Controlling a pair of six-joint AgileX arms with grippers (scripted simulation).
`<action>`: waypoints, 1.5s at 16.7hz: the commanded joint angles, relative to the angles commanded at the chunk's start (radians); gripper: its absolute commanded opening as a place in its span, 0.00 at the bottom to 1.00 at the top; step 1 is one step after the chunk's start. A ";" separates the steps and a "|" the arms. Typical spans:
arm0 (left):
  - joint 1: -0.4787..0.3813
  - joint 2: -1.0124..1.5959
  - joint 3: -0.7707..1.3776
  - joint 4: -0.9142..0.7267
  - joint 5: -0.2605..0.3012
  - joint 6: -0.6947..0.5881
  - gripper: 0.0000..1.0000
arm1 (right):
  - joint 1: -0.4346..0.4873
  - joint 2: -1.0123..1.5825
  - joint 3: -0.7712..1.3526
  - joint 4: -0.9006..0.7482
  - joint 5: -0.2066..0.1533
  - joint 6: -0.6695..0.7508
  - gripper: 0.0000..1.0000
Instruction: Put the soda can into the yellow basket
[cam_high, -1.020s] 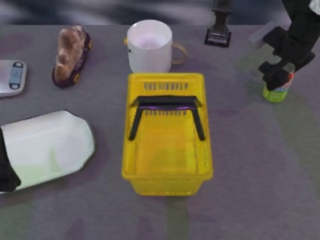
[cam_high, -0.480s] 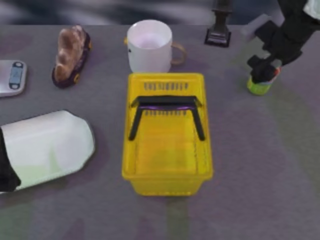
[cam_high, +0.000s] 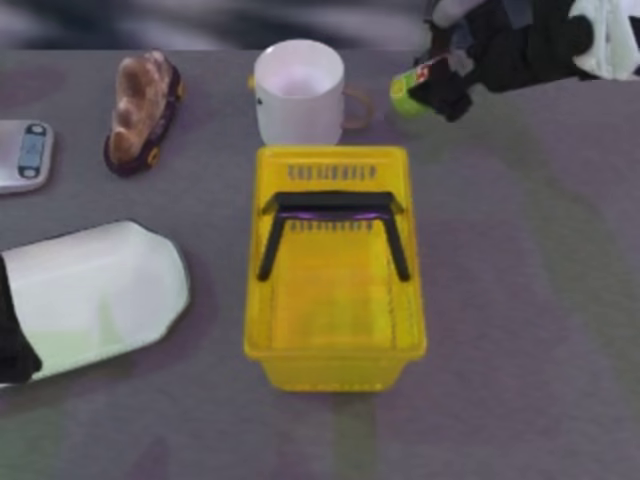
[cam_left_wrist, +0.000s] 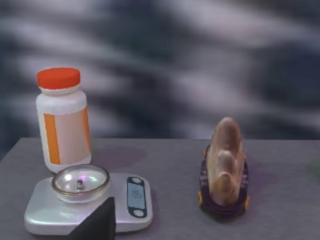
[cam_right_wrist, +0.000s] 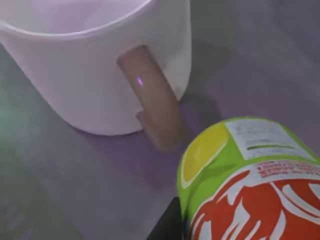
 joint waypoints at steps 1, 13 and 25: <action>0.000 0.000 0.000 0.000 0.000 0.000 1.00 | 0.010 -0.023 -0.052 0.111 -0.054 0.035 0.00; 0.000 0.000 0.000 0.000 0.000 0.000 1.00 | 0.118 -0.279 -0.569 1.110 -0.581 0.369 0.00; 0.000 0.000 0.000 0.000 0.000 0.000 1.00 | 0.122 -0.194 -0.613 1.268 -0.612 0.386 0.00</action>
